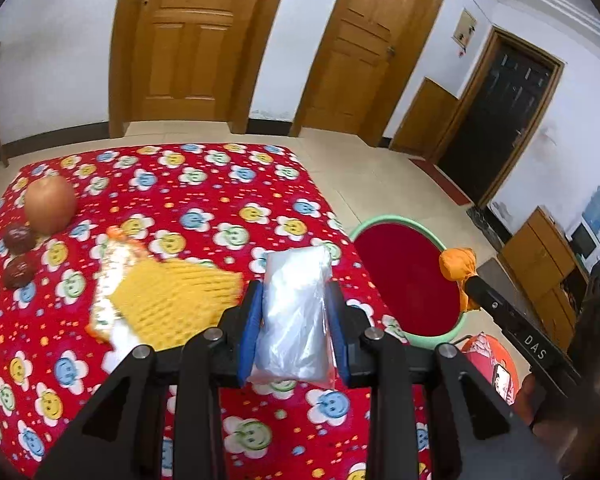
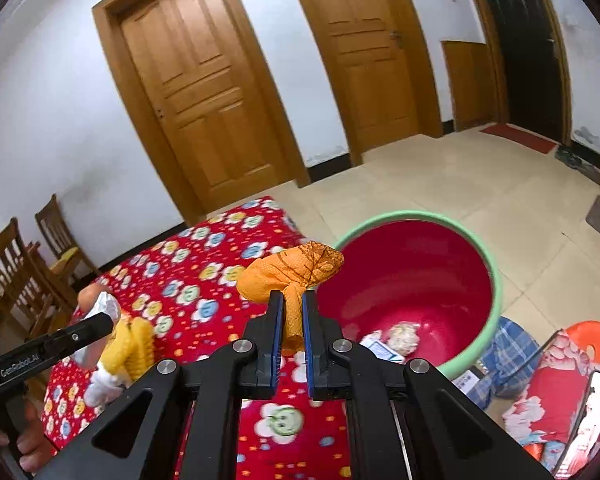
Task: Collect trash
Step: 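Carry the plastic bag and orange ribbon over the red bin with both tools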
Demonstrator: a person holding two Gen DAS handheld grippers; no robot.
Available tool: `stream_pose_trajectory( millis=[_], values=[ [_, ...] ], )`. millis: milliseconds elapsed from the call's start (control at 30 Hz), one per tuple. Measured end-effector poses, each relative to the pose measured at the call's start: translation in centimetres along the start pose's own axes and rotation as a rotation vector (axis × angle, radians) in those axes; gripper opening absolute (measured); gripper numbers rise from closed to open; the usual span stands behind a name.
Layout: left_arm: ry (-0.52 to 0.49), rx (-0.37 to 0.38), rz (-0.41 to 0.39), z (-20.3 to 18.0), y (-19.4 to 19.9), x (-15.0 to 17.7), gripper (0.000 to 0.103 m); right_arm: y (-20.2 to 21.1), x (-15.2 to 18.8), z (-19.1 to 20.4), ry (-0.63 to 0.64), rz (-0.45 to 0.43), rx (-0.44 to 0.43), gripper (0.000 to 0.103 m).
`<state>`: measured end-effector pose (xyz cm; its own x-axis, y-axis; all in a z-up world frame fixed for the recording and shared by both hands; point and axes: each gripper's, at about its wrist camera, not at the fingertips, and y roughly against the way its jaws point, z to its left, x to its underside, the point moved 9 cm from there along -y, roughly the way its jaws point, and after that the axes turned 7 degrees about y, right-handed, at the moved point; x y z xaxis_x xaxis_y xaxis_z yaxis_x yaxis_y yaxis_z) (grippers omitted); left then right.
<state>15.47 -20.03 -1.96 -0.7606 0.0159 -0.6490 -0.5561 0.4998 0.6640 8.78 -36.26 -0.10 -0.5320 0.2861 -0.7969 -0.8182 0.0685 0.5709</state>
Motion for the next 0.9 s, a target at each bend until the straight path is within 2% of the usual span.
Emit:
stream_pose_trajectory(
  millis=[600, 900],
  values=[
    [-0.103, 0.045, 0.072, -6.8, -5.2, 0.6, 0.031, -1.6, 1.6, -7.9, -0.087, 0.034, 0.137, 0.010],
    [-0.139, 0.060, 0.104, -9.1, -7.6, 0.9, 0.031, -2.7, 2.7, -10.3, -0.127, 0.065, 0.145, 0.014]
  ],
)
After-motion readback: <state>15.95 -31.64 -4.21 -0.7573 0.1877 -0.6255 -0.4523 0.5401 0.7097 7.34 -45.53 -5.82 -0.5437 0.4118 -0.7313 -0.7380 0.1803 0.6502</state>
